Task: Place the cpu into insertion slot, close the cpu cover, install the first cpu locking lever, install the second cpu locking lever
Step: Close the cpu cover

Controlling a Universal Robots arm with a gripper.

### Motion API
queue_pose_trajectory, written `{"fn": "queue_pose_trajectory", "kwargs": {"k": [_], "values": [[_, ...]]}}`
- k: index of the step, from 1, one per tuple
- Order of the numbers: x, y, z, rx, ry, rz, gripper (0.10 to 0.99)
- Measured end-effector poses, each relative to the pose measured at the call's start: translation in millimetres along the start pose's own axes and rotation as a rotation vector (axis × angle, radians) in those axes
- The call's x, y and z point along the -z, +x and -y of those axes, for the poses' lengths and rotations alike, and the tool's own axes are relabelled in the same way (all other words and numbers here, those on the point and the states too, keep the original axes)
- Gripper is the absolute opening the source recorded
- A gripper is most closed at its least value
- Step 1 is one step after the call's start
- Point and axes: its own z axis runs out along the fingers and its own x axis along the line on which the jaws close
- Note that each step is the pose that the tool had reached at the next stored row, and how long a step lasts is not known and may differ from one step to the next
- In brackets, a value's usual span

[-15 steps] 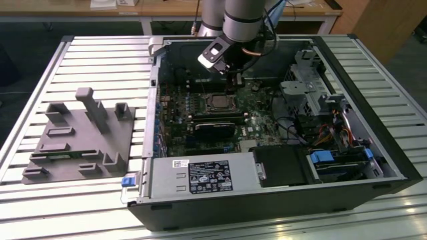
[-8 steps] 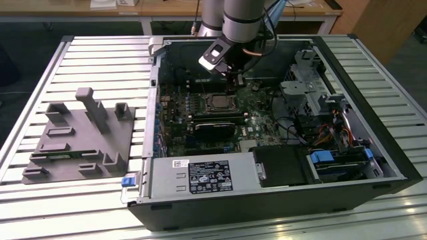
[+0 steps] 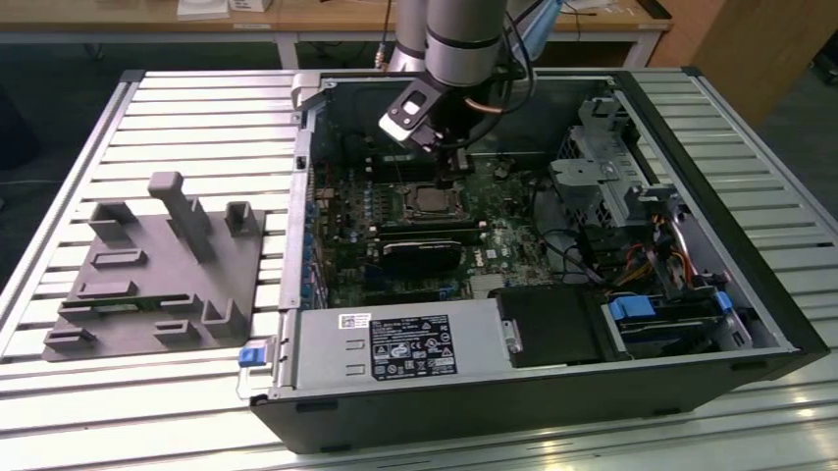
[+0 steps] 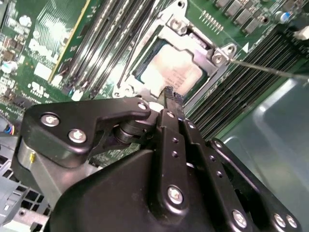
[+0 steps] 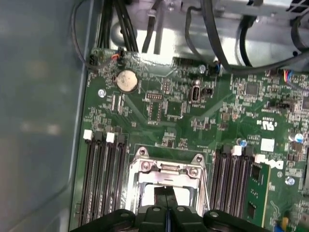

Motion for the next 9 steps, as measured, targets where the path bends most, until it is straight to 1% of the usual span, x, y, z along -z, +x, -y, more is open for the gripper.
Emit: {"fn": "queue_pose_trajectory", "kwargs": {"k": [3, 8, 9], "values": [[-0.8, 0.2, 3.5, -0.007, 0.0, 0.0, 0.106], [-0.9, 0.3, 3.5, -0.005, 0.0, 0.0, 0.106], [-0.9, 0.3, 3.5, 0.003, 0.0, -0.0001, 0.106]]}}
